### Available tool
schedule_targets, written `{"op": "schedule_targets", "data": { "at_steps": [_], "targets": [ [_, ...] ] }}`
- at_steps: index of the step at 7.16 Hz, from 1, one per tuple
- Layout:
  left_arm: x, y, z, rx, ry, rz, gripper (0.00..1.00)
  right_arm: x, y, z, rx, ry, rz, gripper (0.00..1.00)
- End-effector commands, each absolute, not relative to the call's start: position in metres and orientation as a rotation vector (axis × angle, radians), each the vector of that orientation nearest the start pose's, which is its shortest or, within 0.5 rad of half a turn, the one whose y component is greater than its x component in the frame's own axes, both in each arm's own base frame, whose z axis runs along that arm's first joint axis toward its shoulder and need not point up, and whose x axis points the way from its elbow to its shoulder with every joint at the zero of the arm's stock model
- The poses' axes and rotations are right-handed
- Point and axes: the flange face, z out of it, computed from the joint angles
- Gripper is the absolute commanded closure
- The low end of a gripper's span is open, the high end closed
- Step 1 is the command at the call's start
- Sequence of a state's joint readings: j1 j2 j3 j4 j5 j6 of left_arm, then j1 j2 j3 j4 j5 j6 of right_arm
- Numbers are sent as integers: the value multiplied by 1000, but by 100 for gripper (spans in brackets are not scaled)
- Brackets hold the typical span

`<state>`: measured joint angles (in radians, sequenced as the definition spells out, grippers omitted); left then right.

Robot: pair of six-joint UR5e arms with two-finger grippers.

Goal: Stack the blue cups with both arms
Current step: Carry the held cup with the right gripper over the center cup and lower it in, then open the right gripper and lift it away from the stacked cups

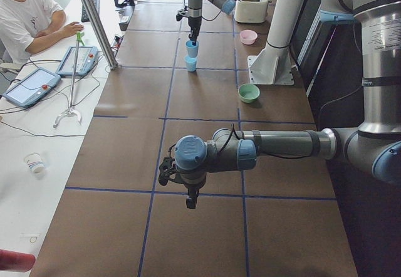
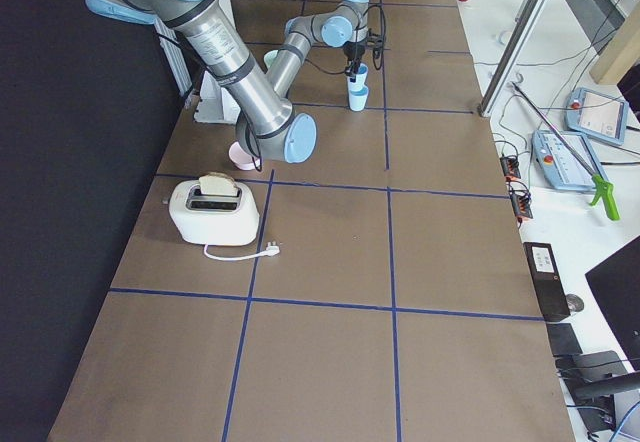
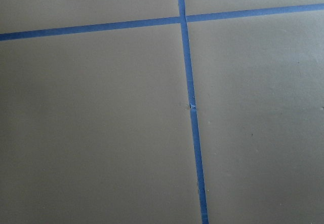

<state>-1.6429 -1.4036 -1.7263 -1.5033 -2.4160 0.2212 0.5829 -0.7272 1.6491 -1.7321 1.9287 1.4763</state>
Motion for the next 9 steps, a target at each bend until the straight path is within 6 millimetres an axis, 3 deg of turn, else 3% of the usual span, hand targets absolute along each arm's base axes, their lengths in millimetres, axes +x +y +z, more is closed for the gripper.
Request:
{"op": "schedule_targets", "data": {
  "at_steps": [1,6,7,8,9],
  "targets": [
    [-89,-410,660,49,847,106,0,-527,-464,134,-60,-830,328,100],
    [-89,-410,659,51,847,107,0,-527,-466,135,-41,-824,336,100],
    [-89,-410,660,49,847,106,0,-526,-466,135,-37,-827,327,70],
    [-89,-410,660,49,847,106,0,-531,-463,142,-2,-828,324,1],
    [-89,-410,660,49,847,106,0,-534,-461,144,15,-824,325,0]
  ]
}}
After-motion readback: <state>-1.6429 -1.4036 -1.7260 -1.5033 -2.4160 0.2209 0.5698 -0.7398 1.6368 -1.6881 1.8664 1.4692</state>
